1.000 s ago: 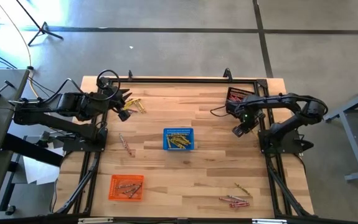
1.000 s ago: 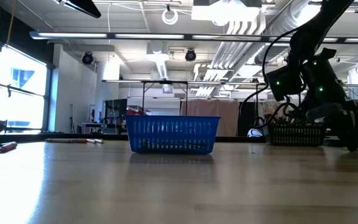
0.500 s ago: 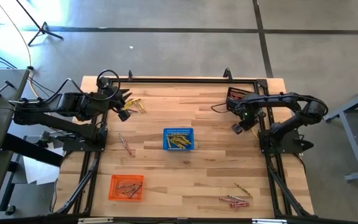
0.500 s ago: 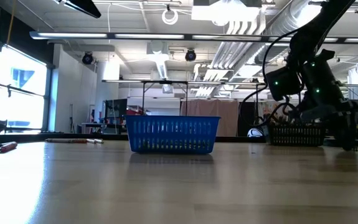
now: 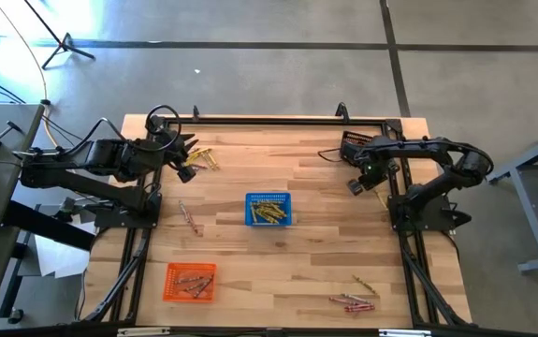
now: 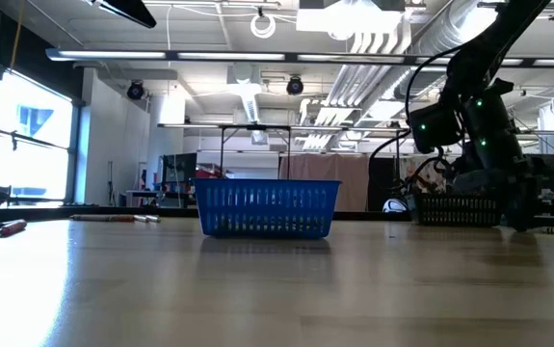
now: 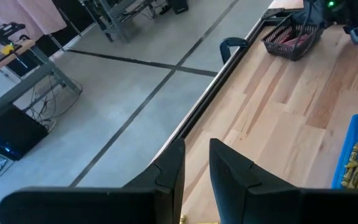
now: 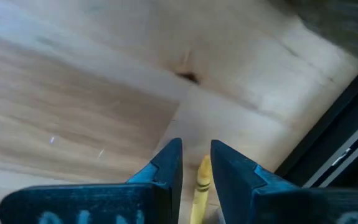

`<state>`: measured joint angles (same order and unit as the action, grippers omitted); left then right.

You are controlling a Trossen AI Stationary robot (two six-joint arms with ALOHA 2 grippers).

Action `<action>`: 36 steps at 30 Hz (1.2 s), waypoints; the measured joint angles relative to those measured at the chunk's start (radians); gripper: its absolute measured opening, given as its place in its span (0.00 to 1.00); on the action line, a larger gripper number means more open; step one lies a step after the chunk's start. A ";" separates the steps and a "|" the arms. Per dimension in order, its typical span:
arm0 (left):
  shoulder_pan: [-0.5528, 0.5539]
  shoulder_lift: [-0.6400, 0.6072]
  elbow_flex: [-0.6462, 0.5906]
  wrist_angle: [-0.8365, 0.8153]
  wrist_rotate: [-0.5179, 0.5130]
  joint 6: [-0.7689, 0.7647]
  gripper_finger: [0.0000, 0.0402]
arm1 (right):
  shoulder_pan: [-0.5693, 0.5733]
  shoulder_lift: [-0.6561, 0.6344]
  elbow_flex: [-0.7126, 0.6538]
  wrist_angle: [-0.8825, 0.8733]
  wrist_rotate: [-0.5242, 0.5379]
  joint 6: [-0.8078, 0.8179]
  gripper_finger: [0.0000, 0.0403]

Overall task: Sort crayons
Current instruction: Put the yellow crayon into the blue basket

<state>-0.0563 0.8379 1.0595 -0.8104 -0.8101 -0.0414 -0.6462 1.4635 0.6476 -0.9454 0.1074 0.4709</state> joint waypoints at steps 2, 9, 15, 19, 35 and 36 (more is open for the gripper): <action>0.000 0.000 0.000 0.000 0.000 -0.001 0.15 | -0.012 0.000 -0.002 0.003 0.001 0.000 0.17; 0.000 0.000 0.000 0.000 0.000 -0.010 0.15 | -0.045 -0.001 -0.003 -0.017 -0.061 0.022 0.17; 0.000 0.000 0.000 0.000 0.023 -0.018 0.15 | -0.045 0.001 -0.007 -0.066 -0.097 0.037 0.17; 0.000 0.000 0.000 0.000 0.023 -0.017 0.15 | -0.044 0.003 -0.011 -0.169 -0.114 0.056 0.17; 0.000 0.000 0.000 0.000 0.023 -0.017 0.15 | -0.043 0.003 -0.009 -0.176 -0.231 0.045 0.17; 0.000 0.000 0.000 0.000 0.023 -0.017 0.15 | -0.043 0.005 -0.009 -0.173 -0.231 0.045 0.17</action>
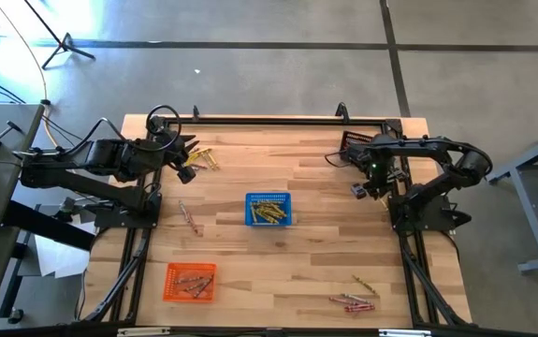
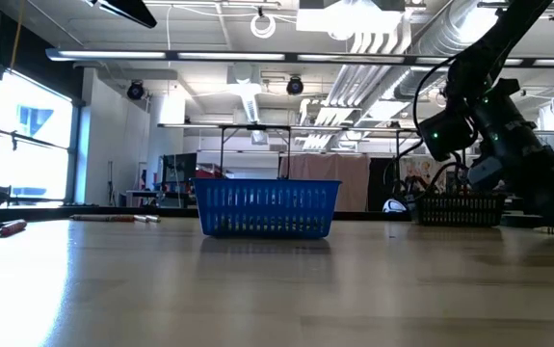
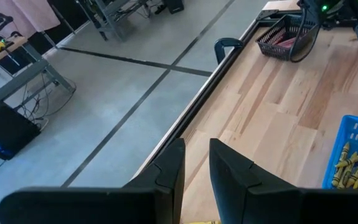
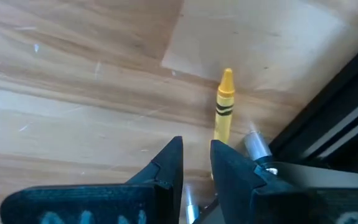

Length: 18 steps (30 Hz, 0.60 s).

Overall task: Sort crayons
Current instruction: Put the yellow crayon into the blue basket

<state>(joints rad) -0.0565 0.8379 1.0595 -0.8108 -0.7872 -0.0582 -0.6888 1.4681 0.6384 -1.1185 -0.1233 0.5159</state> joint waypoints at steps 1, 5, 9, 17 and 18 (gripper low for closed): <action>0.000 0.000 0.000 0.000 0.000 0.000 0.15 | -0.001 0.006 0.000 0.002 0.003 0.000 0.17; 0.000 0.000 0.000 0.000 0.000 0.000 0.15 | -0.006 0.042 0.000 0.005 0.028 0.001 0.17; 0.000 0.000 0.000 -0.001 0.000 0.000 0.15 | -0.005 0.066 0.000 0.008 0.056 0.000 0.17; 0.000 0.000 0.000 -0.001 0.000 -0.007 0.15 | -0.006 0.118 0.006 0.026 0.036 -0.039 0.17; 0.000 0.000 0.000 -0.001 0.000 -0.013 0.15 | -0.006 0.131 0.006 0.026 0.024 -0.056 0.17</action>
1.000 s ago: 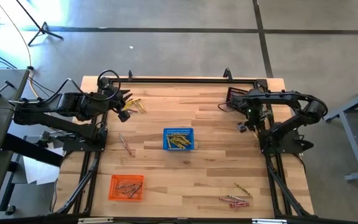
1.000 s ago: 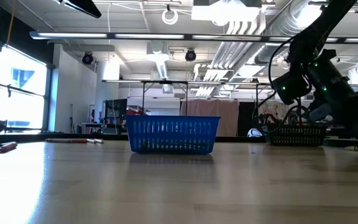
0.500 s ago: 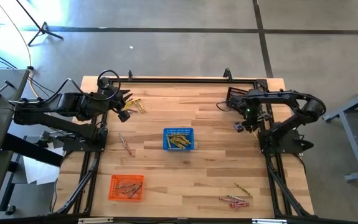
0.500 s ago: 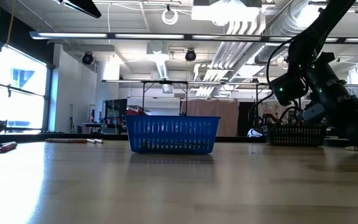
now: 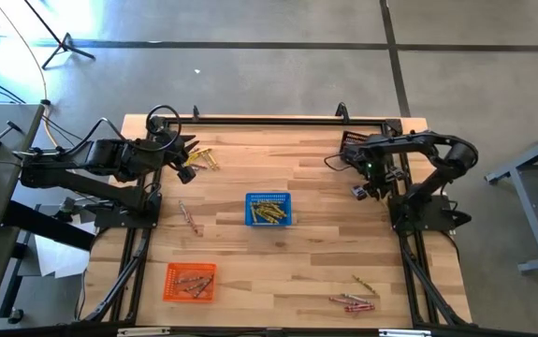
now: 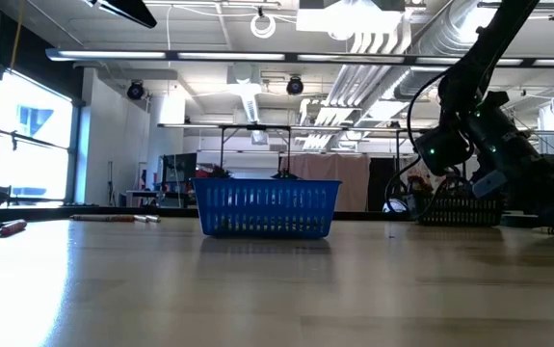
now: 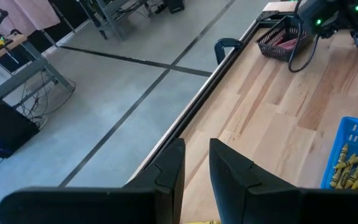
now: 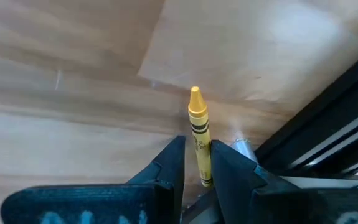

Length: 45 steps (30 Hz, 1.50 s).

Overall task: Sort crayons
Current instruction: Put the yellow crayon into the blue basket

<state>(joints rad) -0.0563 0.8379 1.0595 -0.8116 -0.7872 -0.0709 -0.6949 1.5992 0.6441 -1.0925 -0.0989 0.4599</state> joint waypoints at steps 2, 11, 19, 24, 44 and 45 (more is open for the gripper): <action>0.000 0.000 0.000 0.000 0.000 -0.009 0.15 | 0.000 0.032 0.000 0.000 -0.027 -0.026 0.17; -0.001 0.000 0.000 -0.007 0.000 -0.023 0.15 | 0.001 0.069 -0.002 -0.001 -0.076 -0.080 0.05; -0.001 0.000 0.000 -0.007 0.000 -0.024 0.15 | 0.037 0.038 0.068 0.027 -0.083 -0.102 0.03; -0.001 0.000 0.000 -0.007 0.000 -0.024 0.15 | 0.084 0.012 0.167 0.079 -0.091 -0.099 0.01; 0.000 0.000 0.000 -0.008 0.054 0.011 0.15 | 0.584 -0.011 0.497 0.767 -0.077 -0.309 0.02; 0.000 0.000 0.000 -0.008 0.060 0.028 0.15 | 0.609 -0.008 0.491 0.798 -0.053 -0.310 0.02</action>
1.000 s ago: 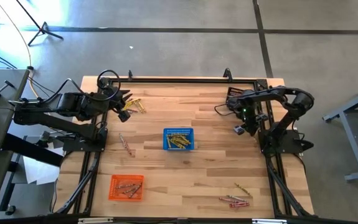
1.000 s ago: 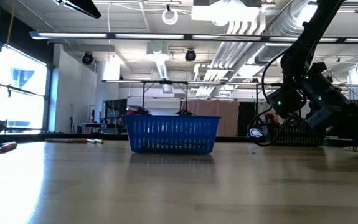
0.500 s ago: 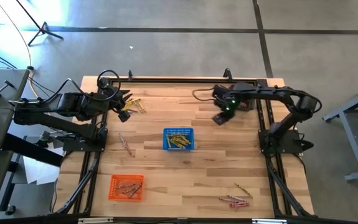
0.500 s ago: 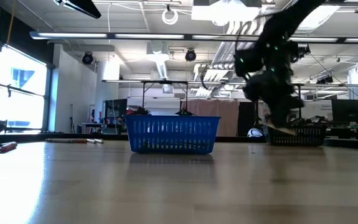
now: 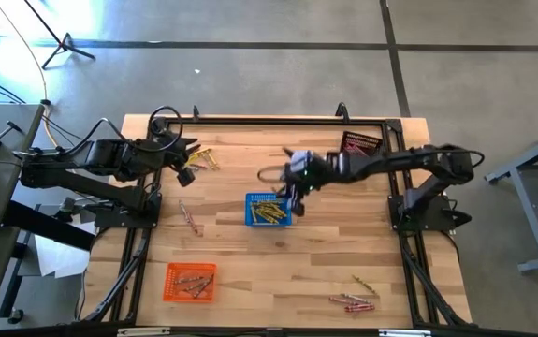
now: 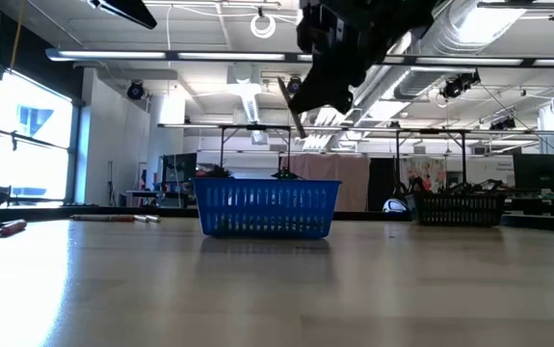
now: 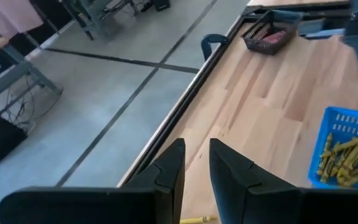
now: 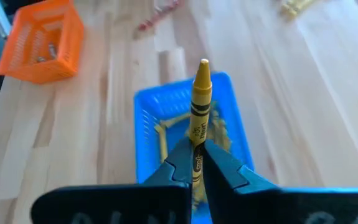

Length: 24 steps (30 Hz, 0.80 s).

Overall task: Sort crayons
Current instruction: Put the yellow crayon into the blue basket

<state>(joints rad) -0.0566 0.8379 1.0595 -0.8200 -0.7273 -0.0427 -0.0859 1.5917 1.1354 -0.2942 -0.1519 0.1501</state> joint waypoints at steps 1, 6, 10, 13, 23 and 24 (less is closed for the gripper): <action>0.000 0.000 0.000 0.000 0.009 0.018 0.15 | 0.024 0.002 -0.006 0.015 0.024 0.003 0.02; 0.000 0.000 0.000 -0.015 0.037 0.097 0.15 | 0.116 0.060 -0.008 0.096 0.194 0.009 0.04; 0.000 -0.001 0.000 -0.032 0.039 0.150 0.15 | 0.146 0.122 -0.009 0.172 0.248 0.095 0.11; 0.000 0.000 0.000 -0.043 0.043 0.181 0.15 | 0.155 0.152 -0.009 0.223 0.262 0.159 0.19; 0.000 0.000 0.000 -0.068 0.073 0.176 0.15 | 0.179 0.081 0.030 0.245 0.086 0.530 0.24; 0.000 0.000 0.000 -0.071 0.082 0.164 0.15 | 0.190 0.071 0.037 0.222 0.023 0.576 0.23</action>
<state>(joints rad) -0.0563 0.8379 1.0599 -0.8910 -0.6456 0.1211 0.1037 1.6632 1.1725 -0.0722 -0.1293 0.7258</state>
